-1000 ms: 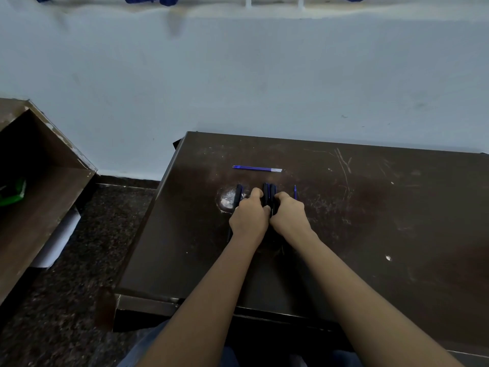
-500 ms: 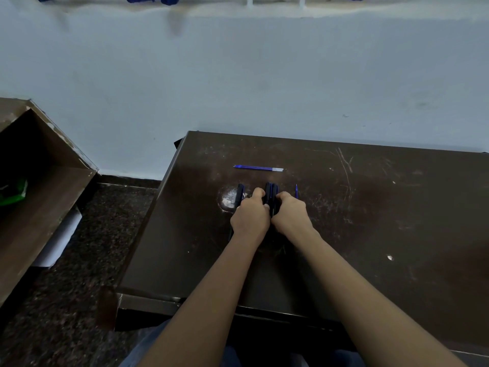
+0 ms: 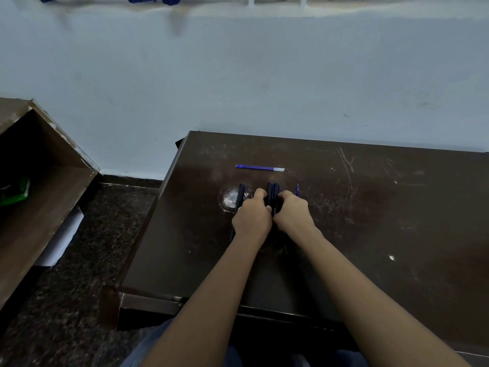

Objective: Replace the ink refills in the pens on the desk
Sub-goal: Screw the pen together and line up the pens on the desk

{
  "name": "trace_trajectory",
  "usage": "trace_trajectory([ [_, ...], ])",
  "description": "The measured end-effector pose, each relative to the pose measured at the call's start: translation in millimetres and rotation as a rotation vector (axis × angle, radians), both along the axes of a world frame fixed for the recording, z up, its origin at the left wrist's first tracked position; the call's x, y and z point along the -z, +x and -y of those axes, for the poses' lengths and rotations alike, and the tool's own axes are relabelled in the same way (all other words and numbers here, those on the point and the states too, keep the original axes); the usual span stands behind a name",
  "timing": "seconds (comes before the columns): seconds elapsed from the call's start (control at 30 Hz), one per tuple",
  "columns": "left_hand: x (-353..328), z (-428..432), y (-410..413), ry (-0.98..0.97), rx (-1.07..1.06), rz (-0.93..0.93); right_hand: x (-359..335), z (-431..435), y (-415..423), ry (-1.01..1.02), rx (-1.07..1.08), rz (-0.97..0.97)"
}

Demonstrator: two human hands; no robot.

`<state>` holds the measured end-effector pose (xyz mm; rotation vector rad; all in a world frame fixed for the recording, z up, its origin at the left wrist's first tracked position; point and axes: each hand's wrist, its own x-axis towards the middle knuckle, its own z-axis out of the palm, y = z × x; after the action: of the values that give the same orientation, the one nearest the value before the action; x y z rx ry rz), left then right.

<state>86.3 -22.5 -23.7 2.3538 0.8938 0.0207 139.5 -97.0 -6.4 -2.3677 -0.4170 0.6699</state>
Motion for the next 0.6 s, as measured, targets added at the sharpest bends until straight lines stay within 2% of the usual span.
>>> trace_trajectory([
  [0.27,-1,-1,-1,0.022,-0.011,0.045,-5,0,1,0.003,-0.003,-0.010],
  [0.4,-10,-7,-1,0.161,-0.180,0.194,-11,-1,2,-0.002,0.026,-0.029],
  [0.43,-13,-9,-2,0.202,-0.239,0.163,-12,0,2,-0.001,0.035,-0.015],
  [0.5,-14,-16,-4,0.206,-0.322,-0.017,-14,1,3,0.002,0.046,0.003],
  [0.6,-9,-21,-12,0.034,-0.343,-0.227,-15,3,4,-0.012,0.045,0.010],
])
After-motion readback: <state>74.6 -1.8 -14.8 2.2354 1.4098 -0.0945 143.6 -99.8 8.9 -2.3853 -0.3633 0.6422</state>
